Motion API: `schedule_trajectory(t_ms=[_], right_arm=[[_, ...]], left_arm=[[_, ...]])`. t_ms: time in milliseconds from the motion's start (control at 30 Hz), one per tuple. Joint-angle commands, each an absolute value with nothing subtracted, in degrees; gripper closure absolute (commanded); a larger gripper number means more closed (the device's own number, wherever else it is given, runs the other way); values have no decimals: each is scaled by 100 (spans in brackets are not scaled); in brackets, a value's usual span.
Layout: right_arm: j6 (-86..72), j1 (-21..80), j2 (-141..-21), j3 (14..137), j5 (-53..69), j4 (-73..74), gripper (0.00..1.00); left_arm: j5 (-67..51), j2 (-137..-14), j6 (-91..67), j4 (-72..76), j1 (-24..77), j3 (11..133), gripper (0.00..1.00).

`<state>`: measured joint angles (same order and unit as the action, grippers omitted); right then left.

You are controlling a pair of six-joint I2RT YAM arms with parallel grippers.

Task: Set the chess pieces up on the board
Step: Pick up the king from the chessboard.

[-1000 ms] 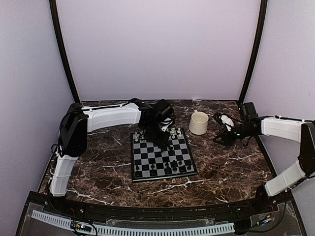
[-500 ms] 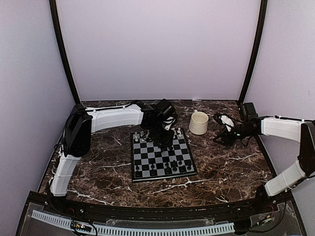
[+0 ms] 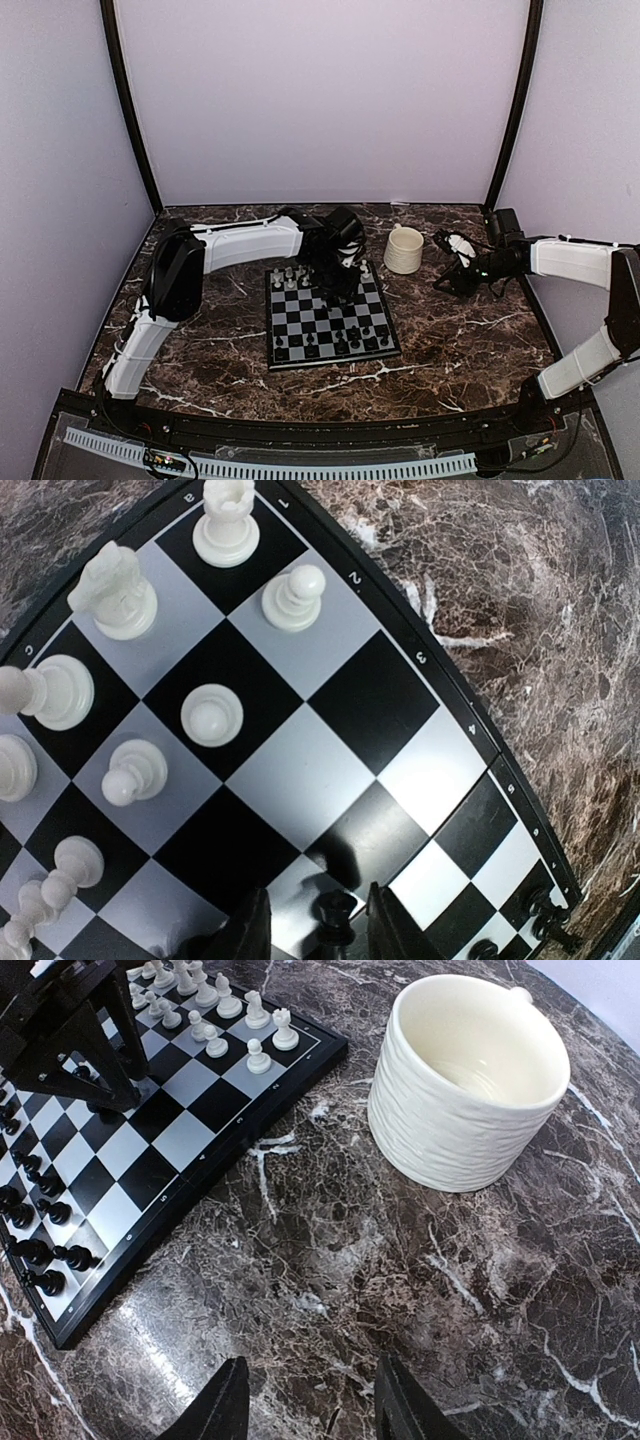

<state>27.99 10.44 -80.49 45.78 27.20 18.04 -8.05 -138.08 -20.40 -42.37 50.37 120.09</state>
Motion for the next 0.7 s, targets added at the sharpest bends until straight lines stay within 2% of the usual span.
schedule_trajectory(t_ms=[0, 667], right_arm=[[2817, 1020, -8073, 4526, 2734, 1758, 56], [2817, 1020, -8145, 4570, 2769, 1775, 56]], left_arm=[[-883, -13920, -2000, -4608, 5030, 12261, 64], [-697, -13847, -1861, -5594, 5286, 12268, 64]])
